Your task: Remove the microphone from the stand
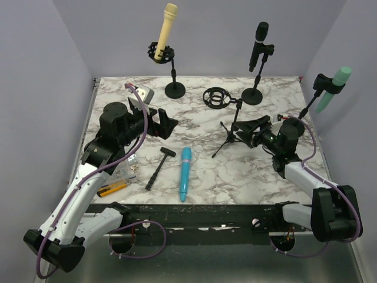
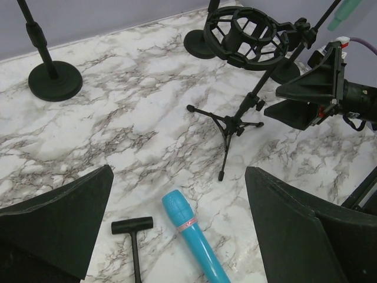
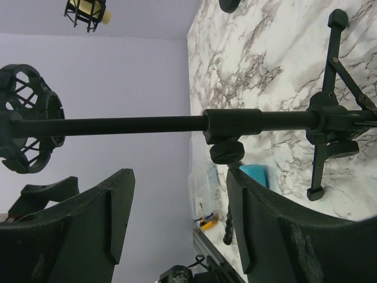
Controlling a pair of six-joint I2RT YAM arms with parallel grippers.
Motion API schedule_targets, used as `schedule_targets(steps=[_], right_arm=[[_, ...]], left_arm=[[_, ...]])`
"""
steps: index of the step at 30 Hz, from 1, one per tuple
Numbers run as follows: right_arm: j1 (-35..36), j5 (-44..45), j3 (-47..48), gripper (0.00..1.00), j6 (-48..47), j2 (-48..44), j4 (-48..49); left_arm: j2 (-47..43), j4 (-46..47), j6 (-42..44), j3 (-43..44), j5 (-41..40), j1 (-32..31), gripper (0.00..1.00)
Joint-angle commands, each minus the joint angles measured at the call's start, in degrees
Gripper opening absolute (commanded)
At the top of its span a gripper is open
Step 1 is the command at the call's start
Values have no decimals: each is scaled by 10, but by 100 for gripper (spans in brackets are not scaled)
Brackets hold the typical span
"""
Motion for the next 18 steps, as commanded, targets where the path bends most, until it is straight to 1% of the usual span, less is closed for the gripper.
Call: schedule_targets(steps=[1,9,12,16,18], right_arm=[[-2,12,-6,68,42,18,41],[-2,7,-31,62,87,61,97],[-3,18,-35,61,83,63,102],[-3,29,-43,50,92,72,120],[-3,31,-47,48,99,78,137]], left_arm=[[-8,0,8,9,15,-6,99],[-11,3,11,5,12,-12,99],[-6,-4,12,10,9,-12,99],[-13,7,12,2,12,-14,99],[-15,6,13,1,0,-15,99]])
